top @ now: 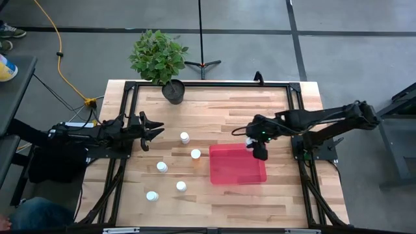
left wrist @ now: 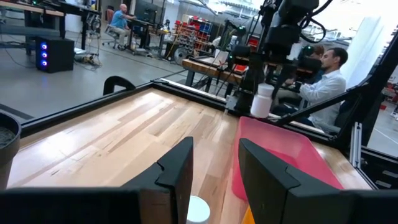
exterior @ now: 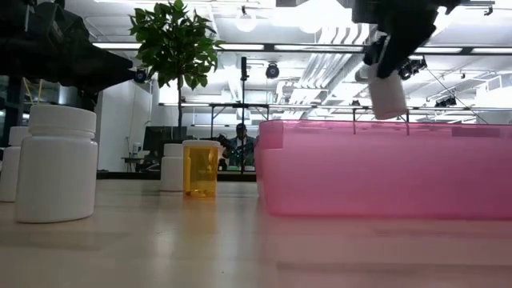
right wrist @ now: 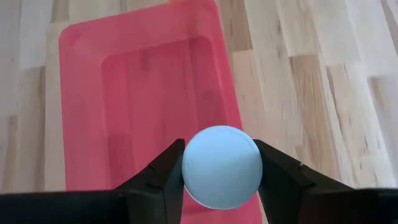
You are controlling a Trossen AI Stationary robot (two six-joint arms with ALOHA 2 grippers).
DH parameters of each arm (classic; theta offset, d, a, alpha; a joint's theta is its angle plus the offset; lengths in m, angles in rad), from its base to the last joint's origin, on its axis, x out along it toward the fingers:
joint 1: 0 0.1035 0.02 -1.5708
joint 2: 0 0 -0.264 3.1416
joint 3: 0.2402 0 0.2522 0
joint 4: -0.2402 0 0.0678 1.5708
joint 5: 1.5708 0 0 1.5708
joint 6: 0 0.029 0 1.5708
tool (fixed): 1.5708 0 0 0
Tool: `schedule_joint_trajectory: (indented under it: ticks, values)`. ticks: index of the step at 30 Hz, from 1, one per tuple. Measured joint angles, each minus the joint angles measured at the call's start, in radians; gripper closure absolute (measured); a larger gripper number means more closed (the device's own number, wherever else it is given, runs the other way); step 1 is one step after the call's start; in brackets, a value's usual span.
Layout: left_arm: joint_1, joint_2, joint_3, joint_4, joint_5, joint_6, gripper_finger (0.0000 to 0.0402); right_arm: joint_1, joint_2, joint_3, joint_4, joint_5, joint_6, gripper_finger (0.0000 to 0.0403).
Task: Pick and place pill bottles into a basket
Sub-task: Put the white pill bottle into the pink bin
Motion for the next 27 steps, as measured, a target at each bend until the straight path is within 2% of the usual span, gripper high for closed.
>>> schedule_joint_trajectory:
  ticks: [9, 23, 27]
  values:
    - [0.000, 0.000, 0.000, 0.000, 0.000, 0.000, 0.0238, 0.000, -0.141, -0.081, -0.008, 0.018, 0.068, 0.0253]
    - [0.000, 0.000, 0.000, 0.000, -0.002, 0.000, 0.0238, 0.000, -0.144, -0.082, -0.007, 0.064, 0.059, 0.0253]
    - [0.000, 0.000, 0.000, 0.000, -0.002, 0.000, 0.0238, 0.019, -0.147, -0.135, 0.051, 0.068, 0.079, 0.0253]
